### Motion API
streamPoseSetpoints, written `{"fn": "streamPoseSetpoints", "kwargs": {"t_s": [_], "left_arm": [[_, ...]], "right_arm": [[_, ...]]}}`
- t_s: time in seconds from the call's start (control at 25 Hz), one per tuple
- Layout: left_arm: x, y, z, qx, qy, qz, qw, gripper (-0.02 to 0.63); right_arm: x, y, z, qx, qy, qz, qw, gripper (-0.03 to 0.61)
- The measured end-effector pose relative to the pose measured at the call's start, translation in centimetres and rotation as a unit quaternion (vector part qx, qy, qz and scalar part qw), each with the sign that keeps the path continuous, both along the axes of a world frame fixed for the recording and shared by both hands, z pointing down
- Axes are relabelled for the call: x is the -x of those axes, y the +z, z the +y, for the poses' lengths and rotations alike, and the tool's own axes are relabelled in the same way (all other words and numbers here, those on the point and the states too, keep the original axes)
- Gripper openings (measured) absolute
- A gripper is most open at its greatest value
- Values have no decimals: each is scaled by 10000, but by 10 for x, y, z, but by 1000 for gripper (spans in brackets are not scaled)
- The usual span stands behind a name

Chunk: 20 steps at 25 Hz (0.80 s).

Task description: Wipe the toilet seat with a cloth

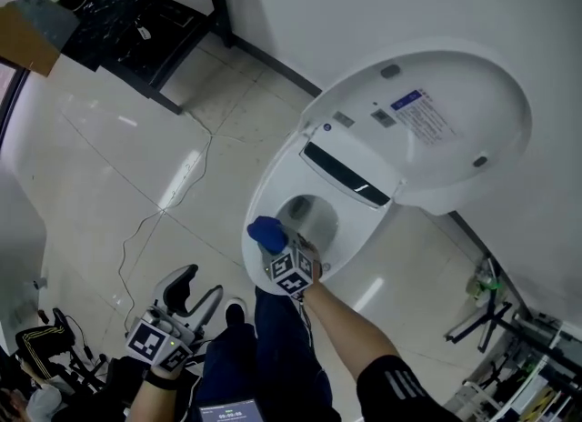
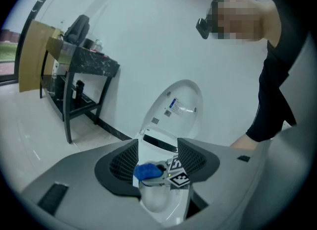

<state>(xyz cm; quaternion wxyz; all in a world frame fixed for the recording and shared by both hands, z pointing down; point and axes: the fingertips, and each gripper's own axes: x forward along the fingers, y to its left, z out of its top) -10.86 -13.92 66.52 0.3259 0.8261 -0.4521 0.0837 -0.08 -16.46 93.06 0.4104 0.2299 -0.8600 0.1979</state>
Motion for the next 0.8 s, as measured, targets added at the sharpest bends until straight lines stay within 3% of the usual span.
{"fn": "streamPoseSetpoints", "kwargs": {"t_s": [0.2, 0.44, 0.64, 0.8], "left_arm": [[-13, -50, -3, -423, 178, 269, 9986, 256], [-25, -118, 28, -700, 604, 274, 9953, 256], [-17, -150, 73, -977, 871, 231, 9911, 256], [-25, -216, 114, -1468, 1283, 385, 9801, 256]], "right_arm": [[-30, -100, -47, -729, 479, -297, 9957, 219], [-72, -223, -25, -1156, 1252, -558, 9838, 219], [-108, -317, 33, -1399, 2358, -1083, 9556, 218], [-129, -392, 101, -1682, 2990, -1471, 9277, 218]]}}
